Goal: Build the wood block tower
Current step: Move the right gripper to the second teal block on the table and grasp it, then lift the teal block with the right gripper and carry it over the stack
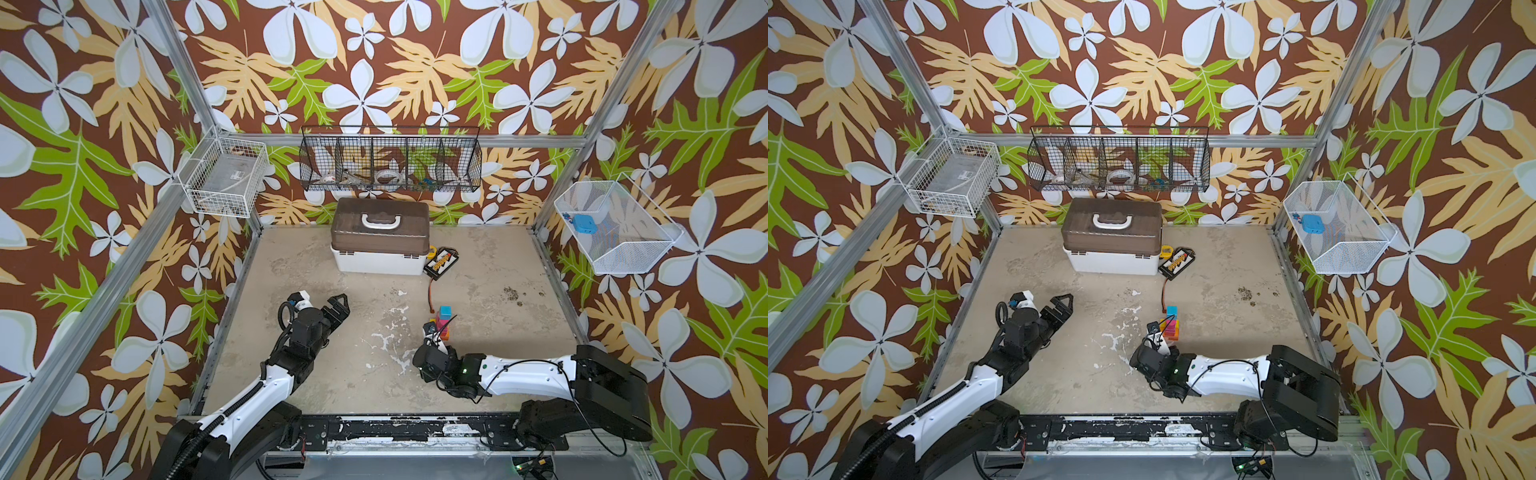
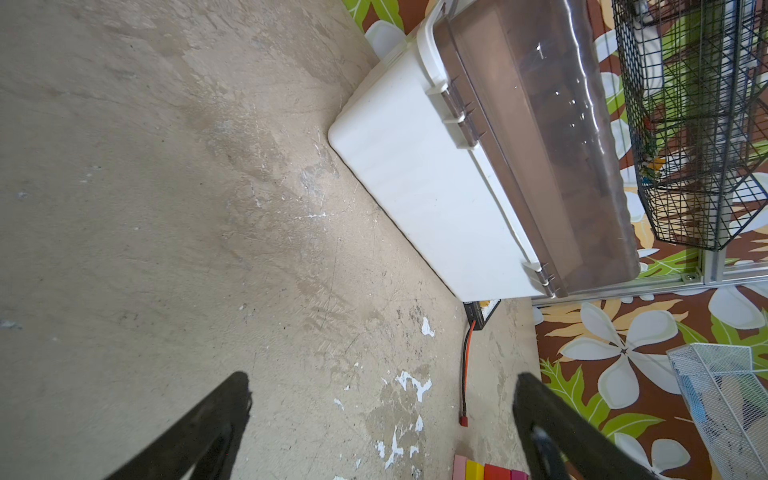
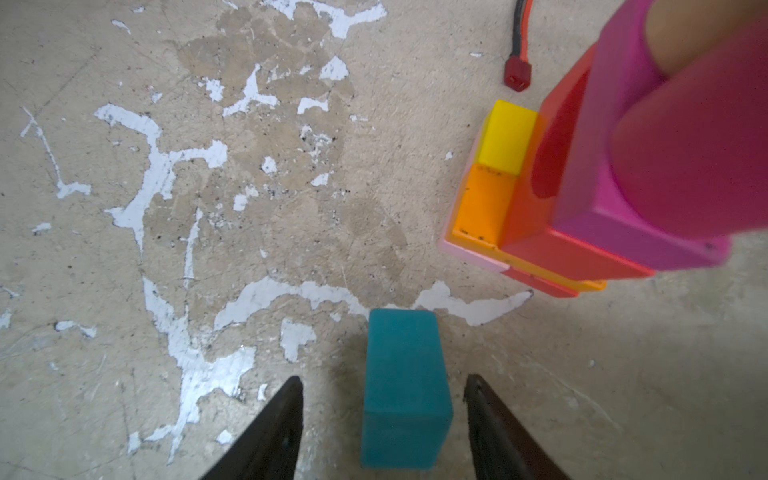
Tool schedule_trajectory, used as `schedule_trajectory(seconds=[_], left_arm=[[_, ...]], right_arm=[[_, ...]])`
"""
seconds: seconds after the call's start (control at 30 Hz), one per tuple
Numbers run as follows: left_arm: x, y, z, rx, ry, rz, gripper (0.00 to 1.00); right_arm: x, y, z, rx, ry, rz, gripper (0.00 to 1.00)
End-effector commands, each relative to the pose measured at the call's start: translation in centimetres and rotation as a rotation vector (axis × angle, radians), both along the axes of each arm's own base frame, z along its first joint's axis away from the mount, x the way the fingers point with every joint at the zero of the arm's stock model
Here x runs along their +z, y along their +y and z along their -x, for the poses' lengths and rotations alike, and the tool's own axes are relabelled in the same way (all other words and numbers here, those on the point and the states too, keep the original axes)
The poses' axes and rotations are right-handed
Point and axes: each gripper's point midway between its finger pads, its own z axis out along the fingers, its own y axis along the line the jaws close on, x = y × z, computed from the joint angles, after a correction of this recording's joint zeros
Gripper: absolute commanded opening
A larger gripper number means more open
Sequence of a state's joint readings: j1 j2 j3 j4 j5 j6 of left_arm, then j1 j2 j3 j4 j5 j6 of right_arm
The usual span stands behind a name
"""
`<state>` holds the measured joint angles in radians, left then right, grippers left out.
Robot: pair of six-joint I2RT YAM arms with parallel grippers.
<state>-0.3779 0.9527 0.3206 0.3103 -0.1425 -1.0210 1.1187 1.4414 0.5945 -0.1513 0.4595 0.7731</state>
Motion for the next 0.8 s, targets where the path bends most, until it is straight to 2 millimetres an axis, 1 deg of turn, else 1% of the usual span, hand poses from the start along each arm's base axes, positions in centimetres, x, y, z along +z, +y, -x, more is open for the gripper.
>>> schedule_trajectory(seconds=[0.0,0.17,0.37,0.5,0.6,0.77], left_arm=[[0.3,0.1,-0.1,0.008,-0.010,0.002,1.00],[0.4,0.1,-0.1,0.010,-0.013,0.002,1.00],[0.3,0.1,-0.1,0.009,-0.009,0.003,1.00],[0.2,0.1,-0.1,0.007,-0.006,0.003,1.00],[0.2,0.1,-0.1,0.009,-0.007,0.003,1.00],[0.3,0.1,-0.1,0.008,-0.010,0.005,1.00]], right_arm=[[-0.1,0.0,-0.2,-0.008,-0.006,0.019,0.61],[-0.3,0.2,-0.1,-0.002,-0.001,0.022,0.58],[-0.4,1.3,0.3,0.019,-0.006,0.053,0.46],[-1.1,1.3,0.1,0.004,0.007,0.094,0.38],[-1.5,1.6,0.1,0.005,0.022,0.104,0.37],[-1.3,2.0,0.2,0.010,0.029,0.088,0.36]])
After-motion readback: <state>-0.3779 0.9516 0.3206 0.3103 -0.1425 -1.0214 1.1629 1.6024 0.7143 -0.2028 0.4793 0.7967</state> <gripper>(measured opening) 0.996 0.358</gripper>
